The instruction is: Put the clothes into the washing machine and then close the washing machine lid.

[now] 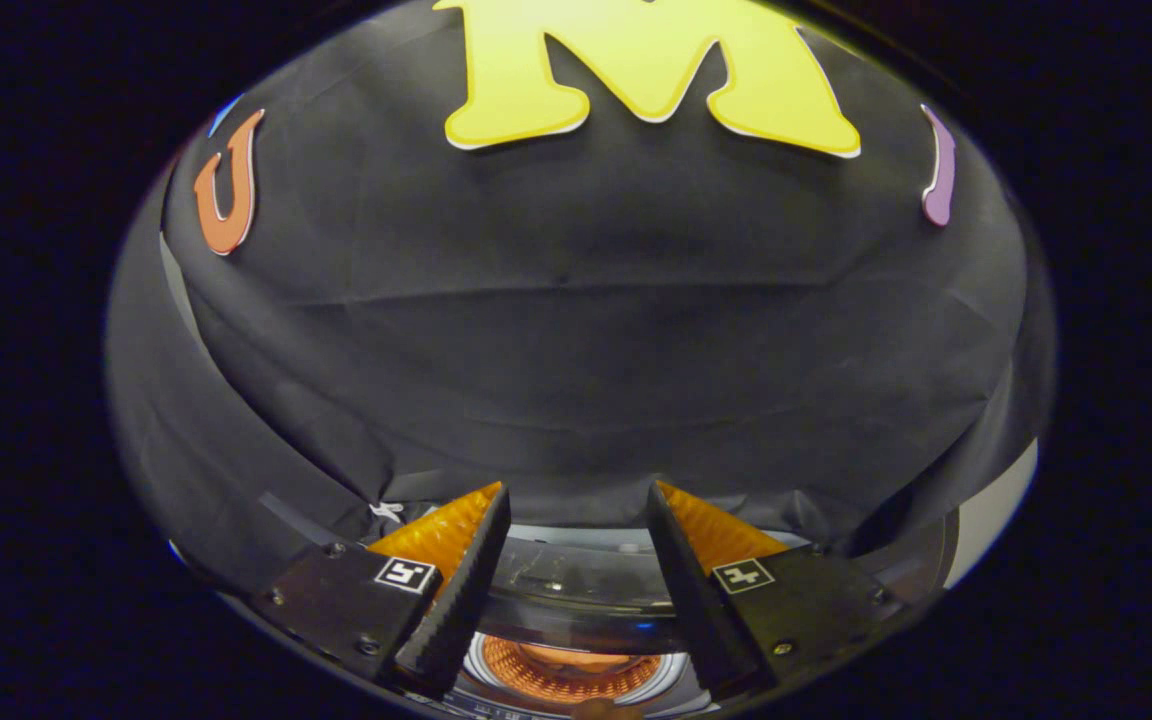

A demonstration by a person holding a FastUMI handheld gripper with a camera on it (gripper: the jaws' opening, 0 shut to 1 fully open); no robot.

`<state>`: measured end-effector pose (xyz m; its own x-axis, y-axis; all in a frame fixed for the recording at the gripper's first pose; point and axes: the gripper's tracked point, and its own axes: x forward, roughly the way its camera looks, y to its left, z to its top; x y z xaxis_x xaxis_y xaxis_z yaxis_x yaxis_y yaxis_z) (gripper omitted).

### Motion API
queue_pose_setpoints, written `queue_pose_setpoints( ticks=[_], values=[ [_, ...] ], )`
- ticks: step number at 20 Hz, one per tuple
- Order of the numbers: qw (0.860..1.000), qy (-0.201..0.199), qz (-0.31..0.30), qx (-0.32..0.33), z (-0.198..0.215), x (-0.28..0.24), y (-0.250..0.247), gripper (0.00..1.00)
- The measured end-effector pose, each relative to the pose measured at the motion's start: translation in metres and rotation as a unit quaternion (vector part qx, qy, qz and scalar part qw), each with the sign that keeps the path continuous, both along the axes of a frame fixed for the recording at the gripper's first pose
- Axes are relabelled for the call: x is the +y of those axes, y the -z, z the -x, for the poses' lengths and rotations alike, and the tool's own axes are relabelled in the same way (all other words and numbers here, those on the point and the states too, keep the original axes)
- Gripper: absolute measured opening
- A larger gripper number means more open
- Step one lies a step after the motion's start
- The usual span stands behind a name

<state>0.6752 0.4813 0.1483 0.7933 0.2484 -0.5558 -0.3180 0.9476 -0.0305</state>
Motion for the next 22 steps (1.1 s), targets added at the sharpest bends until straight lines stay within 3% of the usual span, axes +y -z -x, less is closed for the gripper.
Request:
queue_pose_setpoints(
  ticks=[22],
  values=[
    [0.998,-0.013,-0.008,-0.056,0.055,-0.010,0.007,0.86]
  ],
)
